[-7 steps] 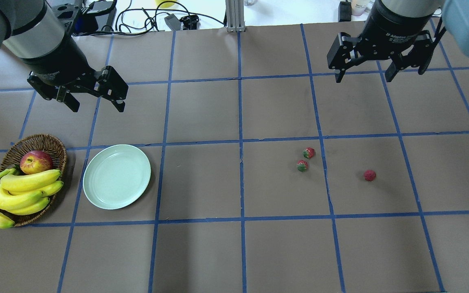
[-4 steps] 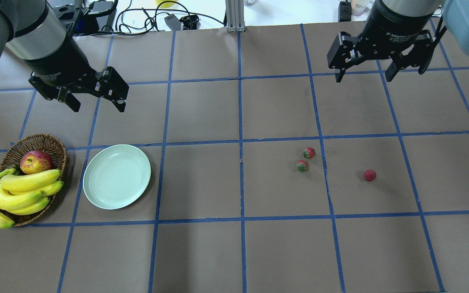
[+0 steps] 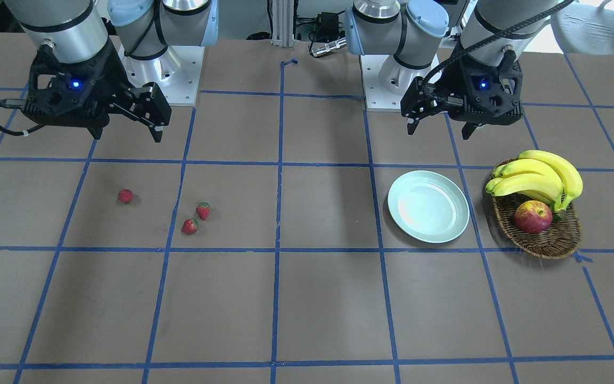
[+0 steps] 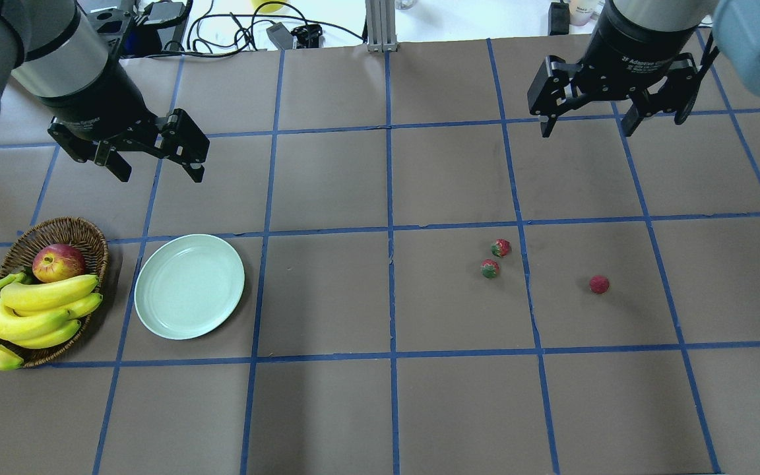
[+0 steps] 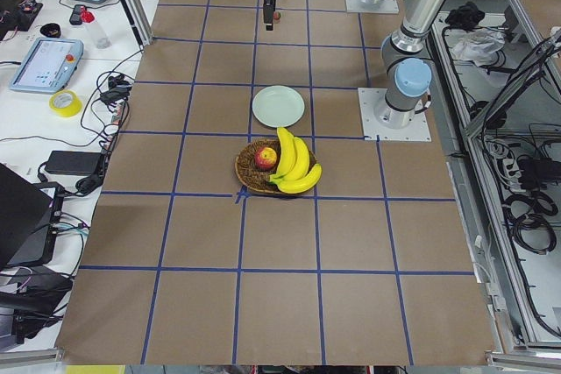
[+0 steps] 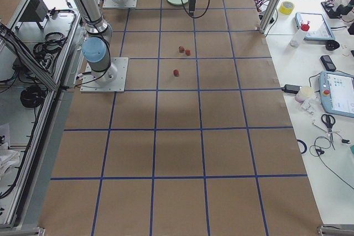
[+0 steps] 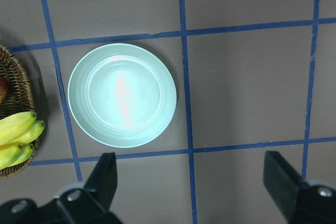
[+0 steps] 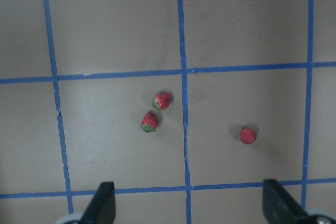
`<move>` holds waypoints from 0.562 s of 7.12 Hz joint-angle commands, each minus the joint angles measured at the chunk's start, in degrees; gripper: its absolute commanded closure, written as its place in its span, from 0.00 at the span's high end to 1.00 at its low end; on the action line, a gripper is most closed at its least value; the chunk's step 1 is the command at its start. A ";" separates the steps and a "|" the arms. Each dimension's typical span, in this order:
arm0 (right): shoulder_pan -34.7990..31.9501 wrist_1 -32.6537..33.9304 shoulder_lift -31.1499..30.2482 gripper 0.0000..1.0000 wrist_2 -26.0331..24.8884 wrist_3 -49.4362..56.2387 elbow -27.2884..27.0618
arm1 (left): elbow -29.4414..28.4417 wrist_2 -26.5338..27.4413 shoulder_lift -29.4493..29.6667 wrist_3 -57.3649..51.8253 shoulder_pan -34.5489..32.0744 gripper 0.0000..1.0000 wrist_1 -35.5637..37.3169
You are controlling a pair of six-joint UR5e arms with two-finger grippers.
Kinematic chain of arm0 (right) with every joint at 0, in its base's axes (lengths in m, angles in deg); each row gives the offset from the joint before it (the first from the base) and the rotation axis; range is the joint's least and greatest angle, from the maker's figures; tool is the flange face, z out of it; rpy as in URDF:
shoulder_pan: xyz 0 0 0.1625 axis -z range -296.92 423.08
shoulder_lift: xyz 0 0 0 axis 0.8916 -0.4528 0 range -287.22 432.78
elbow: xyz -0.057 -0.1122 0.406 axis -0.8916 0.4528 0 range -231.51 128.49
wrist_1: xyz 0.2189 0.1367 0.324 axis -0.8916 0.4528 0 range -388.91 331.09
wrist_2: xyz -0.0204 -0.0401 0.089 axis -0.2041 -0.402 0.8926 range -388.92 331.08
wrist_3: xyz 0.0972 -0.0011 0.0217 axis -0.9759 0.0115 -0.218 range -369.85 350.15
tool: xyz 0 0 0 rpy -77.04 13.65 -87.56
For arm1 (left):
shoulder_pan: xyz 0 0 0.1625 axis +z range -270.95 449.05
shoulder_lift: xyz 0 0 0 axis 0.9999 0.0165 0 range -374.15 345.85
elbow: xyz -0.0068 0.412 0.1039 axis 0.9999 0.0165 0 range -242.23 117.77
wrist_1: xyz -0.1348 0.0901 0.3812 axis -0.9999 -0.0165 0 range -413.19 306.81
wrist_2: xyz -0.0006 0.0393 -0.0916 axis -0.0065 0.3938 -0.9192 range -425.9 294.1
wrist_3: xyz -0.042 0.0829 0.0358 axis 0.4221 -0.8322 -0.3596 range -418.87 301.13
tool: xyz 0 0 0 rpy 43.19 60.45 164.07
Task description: Collect all strawberries into plate
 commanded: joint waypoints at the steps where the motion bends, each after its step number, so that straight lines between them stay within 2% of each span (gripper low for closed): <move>1: -2.68 2.88 2.67 1.00 -0.44 -4.51 -4.57 | 0.01 -0.07 0.02 -0.06 0.00 1.00 0.24; 2: -2.78 5.51 3.12 1.00 0.08 -10.02 -8.24 | 0.01 0.01 0.02 -0.15 0.00 1.00 0.25; 3: -3.13 12.59 3.82 1.00 0.17 -18.34 -14.46 | 0.01 0.01 0.02 -0.24 0.00 1.00 0.33; 4: -3.91 21.19 3.91 1.00 0.17 -20.69 -21.74 | 0.10 0.01 0.11 -0.24 0.00 1.00 0.25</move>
